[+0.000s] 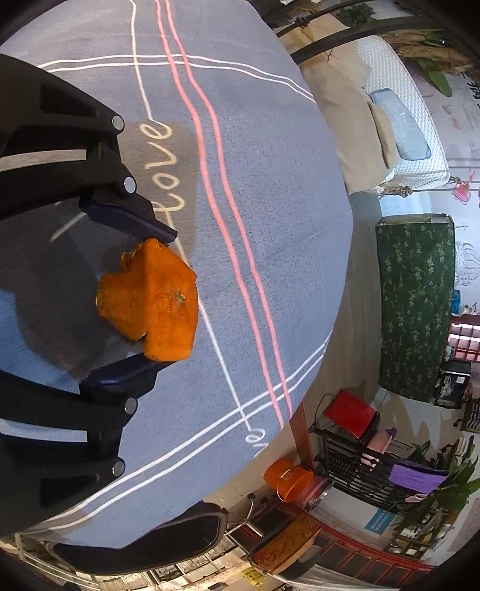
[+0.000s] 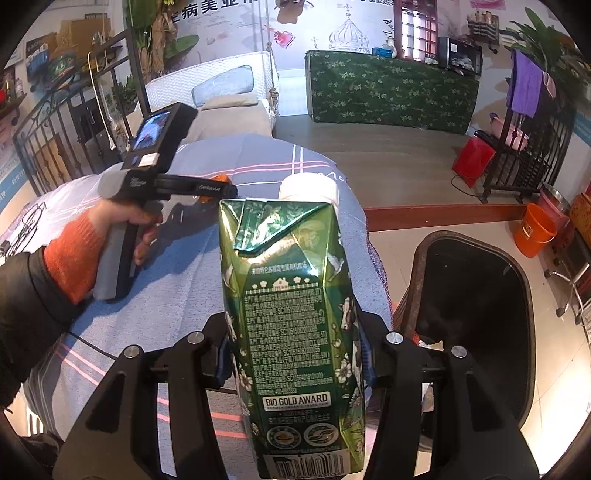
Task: Collect trash
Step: 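Grasp the orange net with the left gripper while the right gripper holds the carton, then carry the carton into the bin and open the right gripper while the left carries the net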
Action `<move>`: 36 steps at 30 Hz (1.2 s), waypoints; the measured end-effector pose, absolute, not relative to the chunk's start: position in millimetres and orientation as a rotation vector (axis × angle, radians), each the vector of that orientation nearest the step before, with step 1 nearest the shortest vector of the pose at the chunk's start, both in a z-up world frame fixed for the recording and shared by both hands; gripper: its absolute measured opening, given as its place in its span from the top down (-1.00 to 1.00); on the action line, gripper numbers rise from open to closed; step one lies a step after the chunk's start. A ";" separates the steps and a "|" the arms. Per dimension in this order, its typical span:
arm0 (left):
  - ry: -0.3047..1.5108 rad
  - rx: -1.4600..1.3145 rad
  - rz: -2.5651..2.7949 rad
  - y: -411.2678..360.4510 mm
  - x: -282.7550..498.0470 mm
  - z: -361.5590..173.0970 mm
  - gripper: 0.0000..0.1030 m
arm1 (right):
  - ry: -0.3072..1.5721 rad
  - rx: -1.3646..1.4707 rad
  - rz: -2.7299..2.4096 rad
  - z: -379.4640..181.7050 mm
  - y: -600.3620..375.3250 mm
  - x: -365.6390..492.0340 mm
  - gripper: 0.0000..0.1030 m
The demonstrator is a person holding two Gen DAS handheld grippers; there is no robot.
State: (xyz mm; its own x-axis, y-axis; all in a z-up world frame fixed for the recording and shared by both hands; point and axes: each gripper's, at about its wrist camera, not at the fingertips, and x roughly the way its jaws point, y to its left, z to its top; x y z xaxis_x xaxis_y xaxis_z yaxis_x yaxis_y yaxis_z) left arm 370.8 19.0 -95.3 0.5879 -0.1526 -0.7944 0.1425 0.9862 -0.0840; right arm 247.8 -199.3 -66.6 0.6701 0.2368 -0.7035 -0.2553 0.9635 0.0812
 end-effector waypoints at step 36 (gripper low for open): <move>0.782 0.062 -0.501 -143.6 234.6 -48.1 -0.13 | 0.932 0.149 -0.124 -144.8 -357.6 300.7 0.00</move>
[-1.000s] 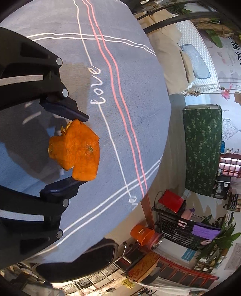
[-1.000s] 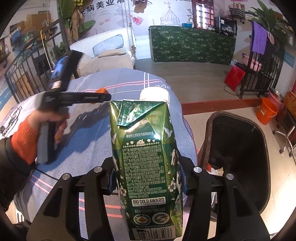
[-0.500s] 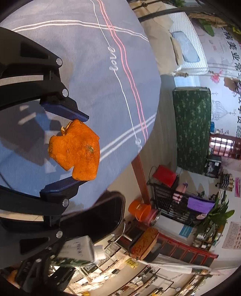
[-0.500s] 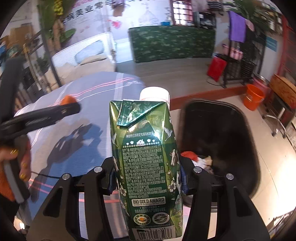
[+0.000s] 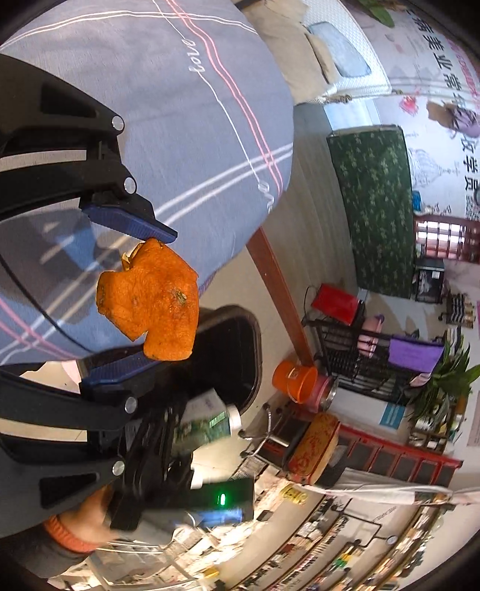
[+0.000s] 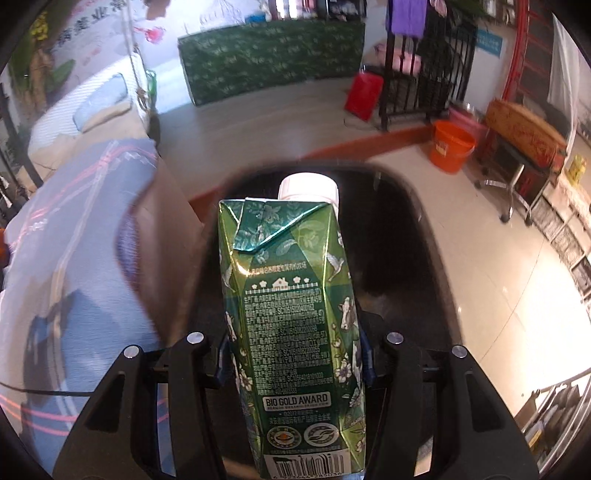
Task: Collect trash
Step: 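Carry the carton into the bin and open the right gripper while the left carries the net, then lower the orange net into the bin and open the left gripper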
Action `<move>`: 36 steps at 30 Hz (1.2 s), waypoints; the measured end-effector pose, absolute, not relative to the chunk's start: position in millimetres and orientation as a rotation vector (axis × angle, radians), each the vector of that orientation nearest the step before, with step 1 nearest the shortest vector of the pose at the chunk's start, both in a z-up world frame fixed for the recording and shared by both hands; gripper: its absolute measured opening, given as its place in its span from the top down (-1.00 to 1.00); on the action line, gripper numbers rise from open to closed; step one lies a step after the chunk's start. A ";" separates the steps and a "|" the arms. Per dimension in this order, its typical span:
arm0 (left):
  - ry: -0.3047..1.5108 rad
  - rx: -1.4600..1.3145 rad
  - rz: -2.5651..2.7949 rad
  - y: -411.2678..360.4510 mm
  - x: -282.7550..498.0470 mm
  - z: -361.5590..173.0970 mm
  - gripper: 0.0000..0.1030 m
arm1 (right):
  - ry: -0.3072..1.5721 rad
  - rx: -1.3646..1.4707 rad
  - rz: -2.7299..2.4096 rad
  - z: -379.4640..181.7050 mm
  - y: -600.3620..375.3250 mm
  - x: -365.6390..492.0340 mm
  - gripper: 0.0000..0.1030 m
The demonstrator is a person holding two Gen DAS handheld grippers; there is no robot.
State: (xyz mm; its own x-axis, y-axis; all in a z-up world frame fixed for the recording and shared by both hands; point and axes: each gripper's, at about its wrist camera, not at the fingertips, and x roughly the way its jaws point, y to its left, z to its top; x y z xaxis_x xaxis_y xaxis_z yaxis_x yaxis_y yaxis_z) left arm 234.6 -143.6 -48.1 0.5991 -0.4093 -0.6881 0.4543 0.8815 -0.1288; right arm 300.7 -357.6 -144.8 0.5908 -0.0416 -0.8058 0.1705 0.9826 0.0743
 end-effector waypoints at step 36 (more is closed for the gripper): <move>0.919 0.267 -0.678 -280.6 266.7 -107.1 -0.15 | 0.837 0.247 -0.340 -130.4 -418.9 185.5 -0.70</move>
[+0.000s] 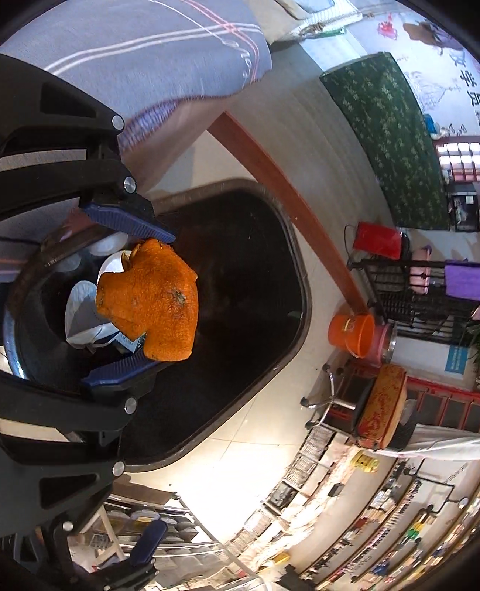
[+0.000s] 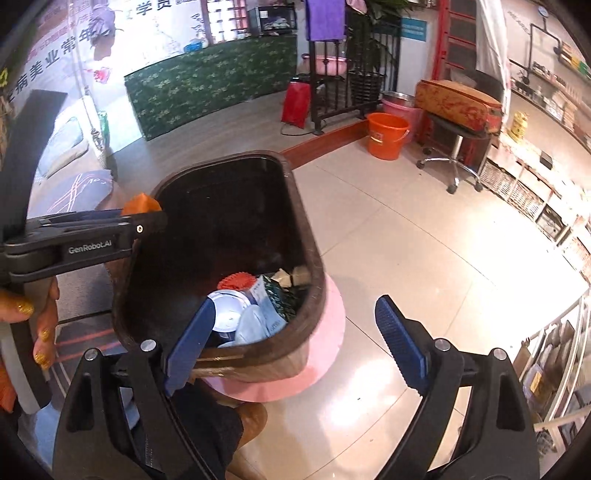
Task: Collect trash
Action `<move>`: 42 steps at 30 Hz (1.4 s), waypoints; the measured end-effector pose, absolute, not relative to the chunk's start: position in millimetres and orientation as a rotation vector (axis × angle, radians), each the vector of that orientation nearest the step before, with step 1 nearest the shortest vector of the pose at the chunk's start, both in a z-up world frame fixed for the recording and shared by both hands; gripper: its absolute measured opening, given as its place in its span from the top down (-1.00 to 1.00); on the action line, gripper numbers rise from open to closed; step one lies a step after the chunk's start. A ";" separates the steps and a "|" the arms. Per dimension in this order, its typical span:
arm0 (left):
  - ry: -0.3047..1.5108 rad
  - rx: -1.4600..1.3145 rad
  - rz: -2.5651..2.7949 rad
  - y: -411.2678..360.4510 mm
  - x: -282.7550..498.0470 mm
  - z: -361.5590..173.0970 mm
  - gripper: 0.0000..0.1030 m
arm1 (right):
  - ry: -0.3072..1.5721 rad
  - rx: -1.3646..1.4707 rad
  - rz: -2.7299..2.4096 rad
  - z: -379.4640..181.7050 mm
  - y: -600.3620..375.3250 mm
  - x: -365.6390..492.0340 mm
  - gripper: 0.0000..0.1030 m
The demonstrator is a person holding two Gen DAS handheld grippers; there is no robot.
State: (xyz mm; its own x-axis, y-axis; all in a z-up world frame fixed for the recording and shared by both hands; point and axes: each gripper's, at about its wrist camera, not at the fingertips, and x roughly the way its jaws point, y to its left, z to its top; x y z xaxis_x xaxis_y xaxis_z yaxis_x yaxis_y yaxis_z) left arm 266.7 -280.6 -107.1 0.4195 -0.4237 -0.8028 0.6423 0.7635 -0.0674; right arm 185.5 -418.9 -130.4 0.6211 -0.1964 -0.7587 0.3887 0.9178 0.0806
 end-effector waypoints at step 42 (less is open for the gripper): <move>0.652 0.037 -0.288 -47.7 158.3 -35.5 -0.89 | 0.654 0.176 -0.252 -83.3 -271.1 144.5 -0.90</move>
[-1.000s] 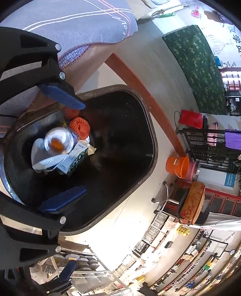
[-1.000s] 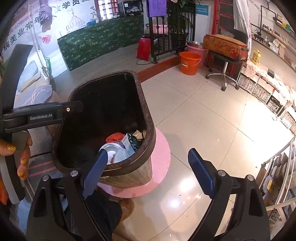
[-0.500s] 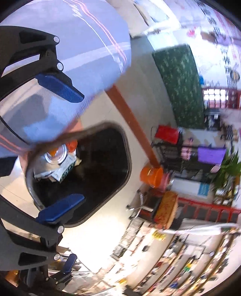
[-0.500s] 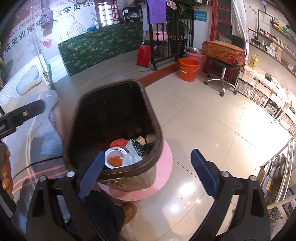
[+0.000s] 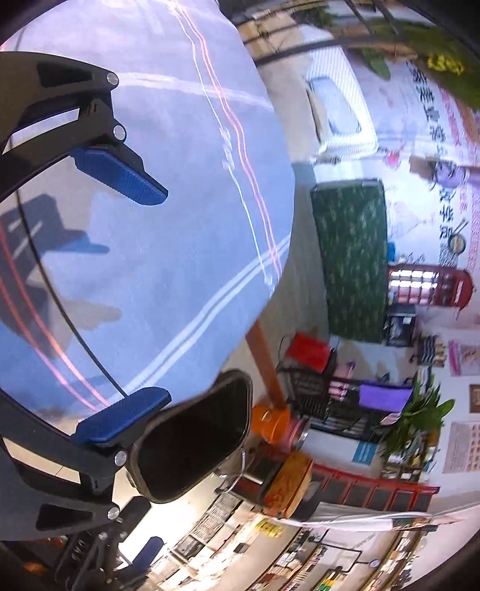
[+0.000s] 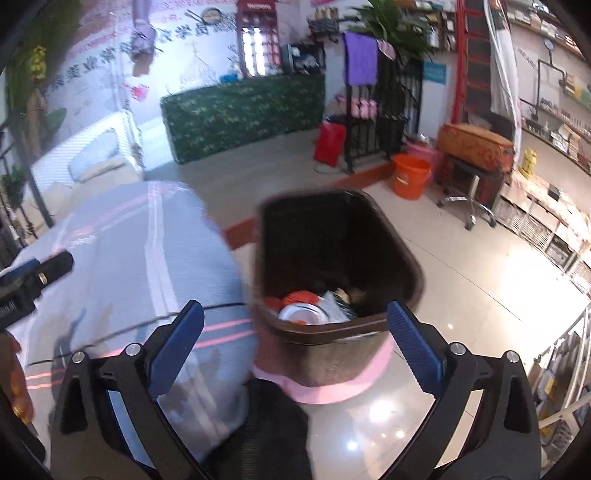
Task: Collect trash
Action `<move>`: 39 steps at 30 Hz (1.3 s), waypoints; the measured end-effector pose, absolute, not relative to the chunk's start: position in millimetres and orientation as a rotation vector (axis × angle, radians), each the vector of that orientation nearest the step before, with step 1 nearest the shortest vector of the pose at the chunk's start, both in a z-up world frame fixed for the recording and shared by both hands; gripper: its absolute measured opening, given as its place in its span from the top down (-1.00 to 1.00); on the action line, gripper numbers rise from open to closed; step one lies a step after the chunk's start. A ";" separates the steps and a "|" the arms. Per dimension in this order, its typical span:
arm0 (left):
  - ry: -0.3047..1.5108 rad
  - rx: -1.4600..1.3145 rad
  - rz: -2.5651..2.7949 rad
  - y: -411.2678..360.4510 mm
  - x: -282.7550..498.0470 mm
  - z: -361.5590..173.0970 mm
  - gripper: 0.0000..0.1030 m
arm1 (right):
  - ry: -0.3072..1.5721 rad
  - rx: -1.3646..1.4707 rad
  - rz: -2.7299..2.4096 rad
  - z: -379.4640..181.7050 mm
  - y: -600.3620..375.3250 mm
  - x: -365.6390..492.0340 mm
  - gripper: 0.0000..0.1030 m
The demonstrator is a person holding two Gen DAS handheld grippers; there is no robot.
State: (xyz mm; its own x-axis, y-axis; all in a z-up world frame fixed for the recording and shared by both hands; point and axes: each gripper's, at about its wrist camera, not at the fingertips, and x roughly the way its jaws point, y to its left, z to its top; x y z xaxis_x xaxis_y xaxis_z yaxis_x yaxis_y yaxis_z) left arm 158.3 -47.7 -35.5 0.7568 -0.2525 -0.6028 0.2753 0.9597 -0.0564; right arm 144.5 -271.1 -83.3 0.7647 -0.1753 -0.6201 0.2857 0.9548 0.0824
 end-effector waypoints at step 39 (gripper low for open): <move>0.420 -0.075 -0.029 24.8 46.6 -10.0 -0.89 | 0.365 0.074 -0.166 -26.0 -180.8 64.6 -0.90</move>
State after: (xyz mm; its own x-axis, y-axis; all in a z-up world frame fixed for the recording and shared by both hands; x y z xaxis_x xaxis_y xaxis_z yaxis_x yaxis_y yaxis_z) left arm 46.6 24.8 -10.0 0.9129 -0.0437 -0.4058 0.0129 0.9968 -0.0783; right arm 64.6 -180.8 -26.0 0.9208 -0.1477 -0.3609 0.1744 0.9838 0.0424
